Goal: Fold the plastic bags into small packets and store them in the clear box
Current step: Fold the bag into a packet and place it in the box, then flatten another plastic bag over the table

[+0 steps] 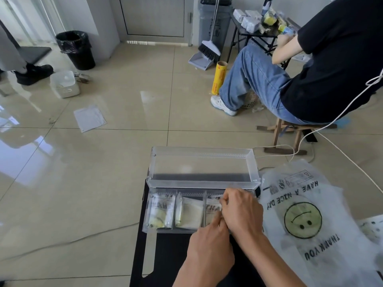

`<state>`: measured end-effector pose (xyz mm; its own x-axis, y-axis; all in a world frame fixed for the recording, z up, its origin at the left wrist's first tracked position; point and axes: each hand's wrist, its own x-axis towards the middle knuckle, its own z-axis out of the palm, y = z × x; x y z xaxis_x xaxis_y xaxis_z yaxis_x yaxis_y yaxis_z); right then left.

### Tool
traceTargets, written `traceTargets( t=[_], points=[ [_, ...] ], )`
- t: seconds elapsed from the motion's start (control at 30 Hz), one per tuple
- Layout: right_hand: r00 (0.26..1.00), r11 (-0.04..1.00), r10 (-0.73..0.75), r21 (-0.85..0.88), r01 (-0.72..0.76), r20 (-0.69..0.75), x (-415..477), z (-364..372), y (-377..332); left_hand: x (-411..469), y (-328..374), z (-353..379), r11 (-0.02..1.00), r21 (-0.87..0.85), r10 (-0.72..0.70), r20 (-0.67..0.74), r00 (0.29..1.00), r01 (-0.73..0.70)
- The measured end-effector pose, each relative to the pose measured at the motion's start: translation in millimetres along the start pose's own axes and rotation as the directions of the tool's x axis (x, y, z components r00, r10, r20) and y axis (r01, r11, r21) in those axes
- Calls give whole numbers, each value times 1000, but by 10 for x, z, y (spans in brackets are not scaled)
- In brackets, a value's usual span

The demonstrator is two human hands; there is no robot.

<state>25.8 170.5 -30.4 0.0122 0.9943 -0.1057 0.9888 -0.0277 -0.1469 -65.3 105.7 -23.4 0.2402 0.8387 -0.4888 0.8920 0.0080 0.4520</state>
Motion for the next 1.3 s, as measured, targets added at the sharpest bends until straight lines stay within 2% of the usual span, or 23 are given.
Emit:
traceTargets(
  t=[0.13,0.27,0.47,0.57,0.63,0.67,0.73,0.83,0.9,0.97,1.1,1.17,1.2,1.3],
  points=[
    [999,999,-35,-28,36,41,0,24,9,48,-3,40,999,35,20,77,997,-23],
    [996,996,-66,64,62,63,18,-59,89,50,40,-8,998,-23,56,12,998,-56],
    [985,960,-131,261,98,112,-21,-295,295,-119,94,-109,998,-3,55,-39,998,-55],
    [999,954,-48,296,46,-2,-45,-400,523,-214,137,-124,995,-11,97,-105,990,-99],
    [994,972,102,216,-89,-49,-63,-480,769,-265,175,-130,993,-14,111,-134,985,-114],
    [980,972,197,135,-194,-10,-78,-526,904,-287,192,-130,993,-14,112,-146,983,-115],
    [931,949,312,-30,-312,189,-143,-534,1170,-320,225,-108,993,-22,107,-159,982,-112],
    [831,950,308,-96,-298,463,-321,-323,1374,-401,316,-98,991,-37,119,-174,978,-127],
    [839,969,228,-36,-243,494,-435,-129,1436,-466,404,-88,991,-49,113,-158,981,-123],
    [896,981,162,34,-193,414,-472,-7,1528,-541,488,-58,992,-46,113,-144,983,-121],
    [963,976,129,140,-166,237,-570,-65,1582,-690,604,7,992,-74,94,-57,994,-98],
    [987,964,120,226,-142,108,-669,-248,1516,-775,633,36,969,-227,107,20,994,-100],
    [993,936,118,330,-122,30,-725,-342,1486,-822,663,51,940,-331,113,59,992,-87],
    [962,765,166,644,12,-216,-981,-665,1339,-924,794,97,753,-656,106,200,974,53]
  ],
)
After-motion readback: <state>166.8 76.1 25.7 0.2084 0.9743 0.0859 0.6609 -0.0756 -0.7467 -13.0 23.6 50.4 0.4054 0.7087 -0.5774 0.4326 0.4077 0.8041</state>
